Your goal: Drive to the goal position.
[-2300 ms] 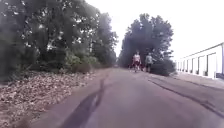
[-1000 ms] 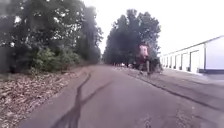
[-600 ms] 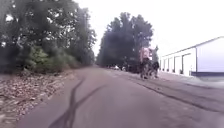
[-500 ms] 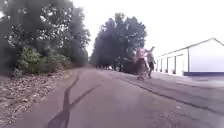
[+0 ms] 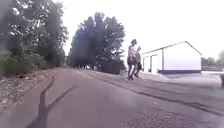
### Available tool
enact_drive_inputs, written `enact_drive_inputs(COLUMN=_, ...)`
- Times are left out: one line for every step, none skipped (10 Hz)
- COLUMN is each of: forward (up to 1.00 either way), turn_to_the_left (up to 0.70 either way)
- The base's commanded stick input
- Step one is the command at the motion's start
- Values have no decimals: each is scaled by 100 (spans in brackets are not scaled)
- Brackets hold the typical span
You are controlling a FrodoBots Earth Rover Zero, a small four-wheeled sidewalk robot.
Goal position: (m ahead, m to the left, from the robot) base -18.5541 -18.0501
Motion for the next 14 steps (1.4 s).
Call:
enact_drive_inputs(forward=0, turn_to_the_left=-100)
enact_drive_inputs(forward=0, turn_to_the_left=-100)
enact_drive_inputs(forward=0, turn_to_the_left=-100)
enact_drive_inputs(forward=0, turn_to_the_left=-100)
enact_drive_inputs(forward=0, turn_to_the_left=-100)
enact_drive_inputs(forward=0, turn_to_the_left=-100)
enact_drive_inputs(forward=0, turn_to_the_left=-100)
enact_drive_inputs(forward=0, turn_to_the_left=-100)
enact_drive_inputs(forward=0, turn_to_the_left=-100)
enact_drive_inputs(forward=0, turn_to_the_left=-100)
enact_drive_inputs(forward=0, turn_to_the_left=-100)
enact_drive_inputs(forward=0, turn_to_the_left=-100)
enact_drive_inputs(forward=0, turn_to_the_left=-100)
enact_drive_inputs(forward=0, turn_to_the_left=-100)
